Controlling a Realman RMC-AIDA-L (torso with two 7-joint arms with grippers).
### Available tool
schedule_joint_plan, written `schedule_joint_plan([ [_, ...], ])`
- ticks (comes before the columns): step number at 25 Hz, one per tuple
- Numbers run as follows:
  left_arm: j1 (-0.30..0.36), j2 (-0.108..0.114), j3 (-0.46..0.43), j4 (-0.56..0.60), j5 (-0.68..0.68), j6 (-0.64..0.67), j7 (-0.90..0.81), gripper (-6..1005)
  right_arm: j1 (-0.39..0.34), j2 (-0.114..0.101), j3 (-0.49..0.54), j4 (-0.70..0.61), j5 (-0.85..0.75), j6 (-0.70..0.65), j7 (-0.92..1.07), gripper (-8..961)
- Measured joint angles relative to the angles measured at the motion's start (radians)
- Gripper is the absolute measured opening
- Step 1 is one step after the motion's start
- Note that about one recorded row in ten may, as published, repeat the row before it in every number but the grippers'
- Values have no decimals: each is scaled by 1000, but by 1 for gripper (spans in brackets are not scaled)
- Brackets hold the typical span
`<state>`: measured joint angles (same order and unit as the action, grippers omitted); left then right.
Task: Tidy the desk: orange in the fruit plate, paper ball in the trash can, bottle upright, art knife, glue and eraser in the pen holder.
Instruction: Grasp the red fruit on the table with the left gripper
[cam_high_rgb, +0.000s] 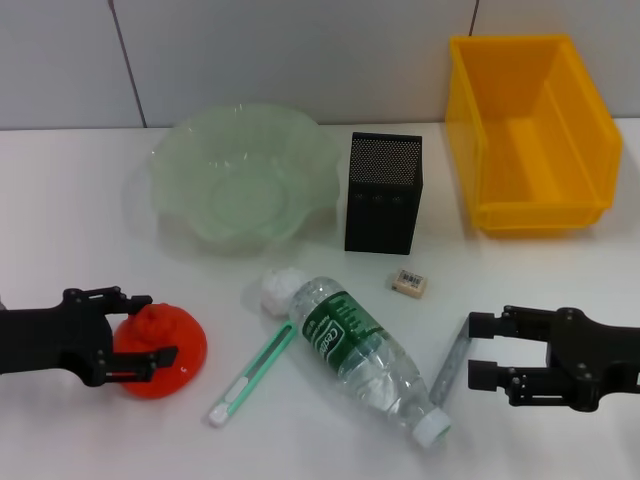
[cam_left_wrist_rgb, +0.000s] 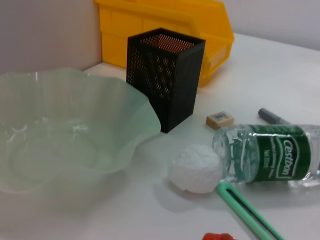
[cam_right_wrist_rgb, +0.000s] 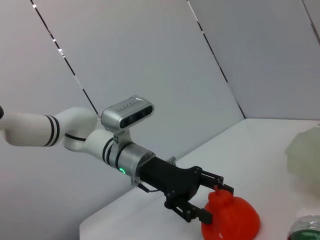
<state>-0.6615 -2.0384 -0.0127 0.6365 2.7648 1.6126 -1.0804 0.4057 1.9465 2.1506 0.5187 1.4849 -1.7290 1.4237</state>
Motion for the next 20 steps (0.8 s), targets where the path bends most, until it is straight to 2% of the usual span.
schedule_joint_plan([
  [4, 3, -16, 34, 2, -21, -28, 4, 747, 2, 0, 0, 0, 0, 0, 3, 786],
  [11, 13, -7, 69, -2, -87, -21, -30, 681, 4, 0, 0, 2, 0, 1, 8, 786],
  [15, 21, 4, 70, -2, -111, -1, -34, 453, 6, -1, 0, 3, 0, 2, 8, 786],
  [20, 24, 4, 87, -3, -110, -5, -34, 314, 6, -1, 0, 3, 1, 2, 8, 786],
])
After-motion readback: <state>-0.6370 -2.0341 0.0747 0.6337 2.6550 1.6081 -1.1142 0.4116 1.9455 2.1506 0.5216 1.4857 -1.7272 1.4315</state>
